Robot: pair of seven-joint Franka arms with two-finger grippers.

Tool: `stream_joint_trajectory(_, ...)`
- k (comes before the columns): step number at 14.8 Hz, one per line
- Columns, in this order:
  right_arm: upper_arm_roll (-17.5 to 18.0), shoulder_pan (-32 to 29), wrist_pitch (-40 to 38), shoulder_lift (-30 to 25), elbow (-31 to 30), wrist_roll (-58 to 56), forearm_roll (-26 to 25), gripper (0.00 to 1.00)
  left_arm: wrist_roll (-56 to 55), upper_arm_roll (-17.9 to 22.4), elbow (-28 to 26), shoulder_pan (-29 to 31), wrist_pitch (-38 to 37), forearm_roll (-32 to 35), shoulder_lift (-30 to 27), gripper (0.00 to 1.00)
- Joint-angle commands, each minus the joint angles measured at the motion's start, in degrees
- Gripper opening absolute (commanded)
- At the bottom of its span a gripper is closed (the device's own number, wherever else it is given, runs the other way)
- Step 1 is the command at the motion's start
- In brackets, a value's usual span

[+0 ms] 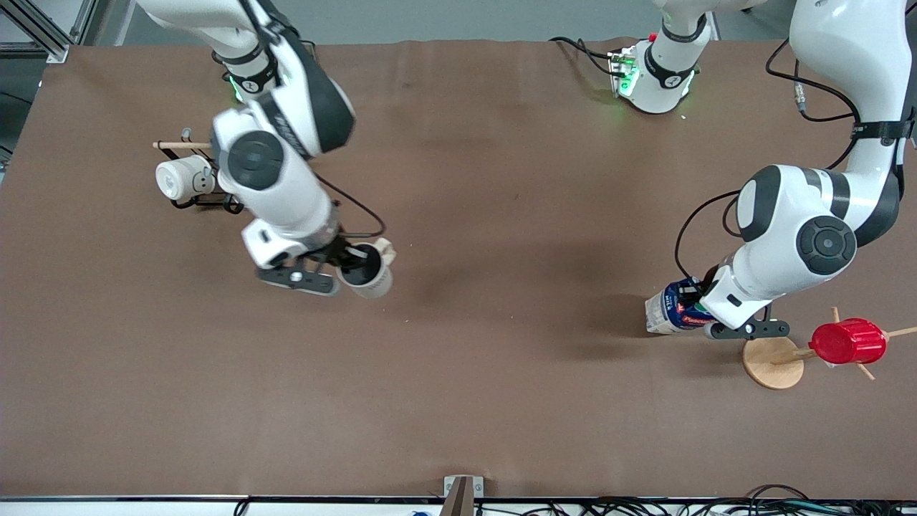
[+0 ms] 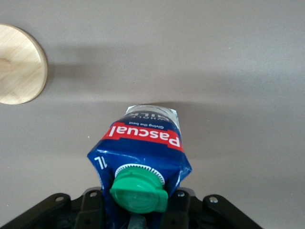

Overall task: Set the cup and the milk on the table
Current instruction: 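Lift the mug with the right gripper while the left gripper lifts the carton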

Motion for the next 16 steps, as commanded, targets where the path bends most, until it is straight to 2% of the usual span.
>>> stream_joint_trajectory(1, -0.82, 3.12, 3.73, 5.19, 1.93, 2.38, -0.01, 0.01, -2.54, -0.15, 2.36, -1.26, -2.28, -0.25, -1.06, 0.0)
stream_joint_trajectory(7, -0.82, 7.96, 11.73, 16.0, 6.32, 8.27, -0.63, 0.03, -8.42, -0.23, 3.15, -5.39, -2.55, -0.34, -1.06, 0.0)
stream_joint_trajectory(12, -0.99, 9.28, 14.9, 18.3, 6.16, 8.8, -0.89, 0.1, -17.03, -0.15, 4.82, -11.54, -3.6, -0.34, -0.71, 0.0)
stream_joint_trajectory(14, -0.99, 9.28, 14.81, 18.47, 6.15, 8.63, -0.89, 0.19, -19.76, -0.23, 5.0, -13.48, -3.6, -0.34, -0.45, 0.0)
stream_joint_trajectory(15, -0.99, 9.11, 14.47, 18.39, 6.15, 8.36, -0.89, 0.27, -21.16, -0.23, 5.0, -14.88, -3.52, -0.34, -0.36, 0.0)
stream_joint_trajectory(16, -1.08, 8.76, 14.03, 18.04, 6.15, 8.1, -0.89, 0.41, -22.74, -0.23, 5.35, -16.02, -3.51, -0.34, 0.25, 0.0)
